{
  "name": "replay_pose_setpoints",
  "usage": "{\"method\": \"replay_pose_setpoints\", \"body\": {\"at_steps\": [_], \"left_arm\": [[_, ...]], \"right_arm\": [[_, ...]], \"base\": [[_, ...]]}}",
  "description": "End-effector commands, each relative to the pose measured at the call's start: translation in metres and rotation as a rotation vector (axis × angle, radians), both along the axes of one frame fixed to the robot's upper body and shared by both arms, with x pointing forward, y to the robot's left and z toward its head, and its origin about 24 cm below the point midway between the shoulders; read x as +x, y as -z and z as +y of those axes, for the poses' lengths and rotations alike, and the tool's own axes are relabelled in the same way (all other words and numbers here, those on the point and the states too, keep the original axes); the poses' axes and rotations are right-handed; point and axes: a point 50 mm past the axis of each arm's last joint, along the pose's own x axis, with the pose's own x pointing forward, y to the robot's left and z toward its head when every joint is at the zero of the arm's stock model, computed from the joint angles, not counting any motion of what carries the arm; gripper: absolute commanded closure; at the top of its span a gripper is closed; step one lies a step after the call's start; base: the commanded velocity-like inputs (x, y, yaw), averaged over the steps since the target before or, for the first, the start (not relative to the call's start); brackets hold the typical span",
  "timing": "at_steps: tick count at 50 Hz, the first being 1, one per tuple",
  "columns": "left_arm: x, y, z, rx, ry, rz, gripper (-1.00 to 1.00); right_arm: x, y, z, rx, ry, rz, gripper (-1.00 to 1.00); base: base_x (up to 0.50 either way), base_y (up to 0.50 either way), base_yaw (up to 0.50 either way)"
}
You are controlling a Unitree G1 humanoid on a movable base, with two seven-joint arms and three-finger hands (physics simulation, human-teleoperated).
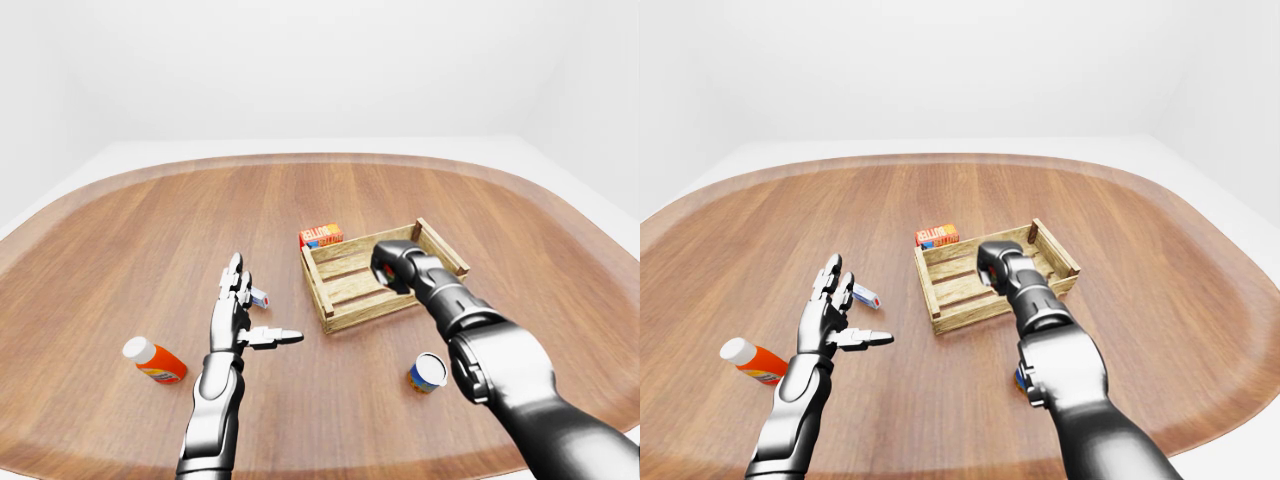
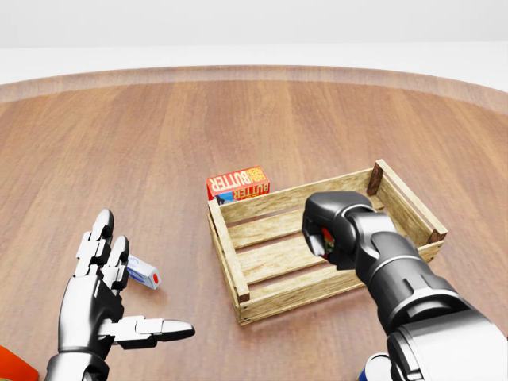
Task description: Pick up the tomato sauce, and put it in the wooden tray.
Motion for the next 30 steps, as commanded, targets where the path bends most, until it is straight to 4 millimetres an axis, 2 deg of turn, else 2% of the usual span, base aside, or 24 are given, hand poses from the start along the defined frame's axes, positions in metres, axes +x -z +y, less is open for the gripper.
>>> {"method": "replay_pose_setpoints", "body": {"at_steps": [1, 12, 30], "left_arm": [[-0.0005, -0.0001, -0.0002, 0.0, 0.0, 0.0, -1.0], [0.0002, -0.0003, 0.0005, -0.001, -0.001, -0.001, -1.0], [0.0012, 0.0004, 0.001, -0.002, 0.001, -0.001, -1.0]], "right_arm": [[0.0023, -0.0045, 0.0043, 0.003, -0.01, -0.038, 1.0], [0.0032, -0.0067, 0.0138, 0.003, -0.034, -0.041, 1.0], [0.0031, -0.0063, 0.0108, -0.005, -0.03, -0.043, 1.0]], "base": [[0.0, 0.0, 0.0], [0.0, 0.0, 0.0], [0.0, 0.0, 0.0]]}}
